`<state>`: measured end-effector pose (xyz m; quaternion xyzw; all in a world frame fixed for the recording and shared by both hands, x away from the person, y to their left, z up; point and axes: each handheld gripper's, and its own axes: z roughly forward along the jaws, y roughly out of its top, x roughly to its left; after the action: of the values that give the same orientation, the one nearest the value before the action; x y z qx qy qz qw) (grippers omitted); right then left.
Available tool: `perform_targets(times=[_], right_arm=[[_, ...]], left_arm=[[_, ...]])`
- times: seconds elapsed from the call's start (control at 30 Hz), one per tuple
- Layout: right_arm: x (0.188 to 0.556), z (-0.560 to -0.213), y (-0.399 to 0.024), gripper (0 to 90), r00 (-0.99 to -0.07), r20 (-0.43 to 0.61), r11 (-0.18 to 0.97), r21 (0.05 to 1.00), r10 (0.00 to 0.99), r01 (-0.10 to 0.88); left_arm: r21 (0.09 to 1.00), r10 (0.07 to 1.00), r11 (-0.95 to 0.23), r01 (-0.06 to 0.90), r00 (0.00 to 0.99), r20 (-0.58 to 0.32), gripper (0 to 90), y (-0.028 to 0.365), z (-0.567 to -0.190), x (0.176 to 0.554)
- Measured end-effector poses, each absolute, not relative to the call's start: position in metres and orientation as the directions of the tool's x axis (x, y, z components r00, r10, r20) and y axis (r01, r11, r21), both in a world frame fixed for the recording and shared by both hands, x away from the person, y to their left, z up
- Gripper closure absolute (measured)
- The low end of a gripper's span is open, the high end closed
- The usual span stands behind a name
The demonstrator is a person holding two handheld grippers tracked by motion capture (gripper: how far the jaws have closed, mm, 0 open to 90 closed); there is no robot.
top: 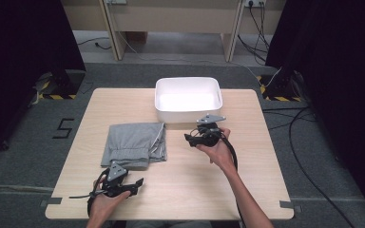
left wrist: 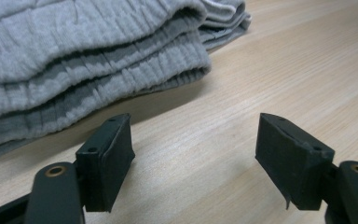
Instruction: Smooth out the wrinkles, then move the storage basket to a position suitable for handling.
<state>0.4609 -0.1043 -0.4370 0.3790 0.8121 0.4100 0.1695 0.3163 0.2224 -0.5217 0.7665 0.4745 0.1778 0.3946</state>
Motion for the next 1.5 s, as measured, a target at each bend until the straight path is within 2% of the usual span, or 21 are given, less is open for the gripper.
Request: perform_targets(times=[0.23,0.43,1.1,1.5], right_arm=[[0.469,-0.434,-0.121,33.3,-0.617,0.042,0.351,0.791,0.786,0.501],[0.475,-0.429,-0.127,33.3,-0.598,0.041,0.338,0.794,0.8,0.506],[0.514,-0.416,-0.13,33.7,-0.565,0.029,0.322,0.797,0.825,0.51],[0.539,-0.421,-0.127,34.4,-0.54,0.066,0.279,0.8,0.839,0.531]], left_arm=[[0.758,0.864,-0.31,0.574,0.503,-0.027,23.0,0.217,-0.522,0.316],[0.756,0.859,-0.317,0.573,0.511,-0.027,19.8,0.215,-0.523,0.316],[0.753,0.855,-0.322,0.574,0.517,-0.028,18.1,0.214,-0.523,0.317],[0.75,0.858,-0.322,0.577,0.513,-0.027,15.4,0.214,-0.523,0.318]])
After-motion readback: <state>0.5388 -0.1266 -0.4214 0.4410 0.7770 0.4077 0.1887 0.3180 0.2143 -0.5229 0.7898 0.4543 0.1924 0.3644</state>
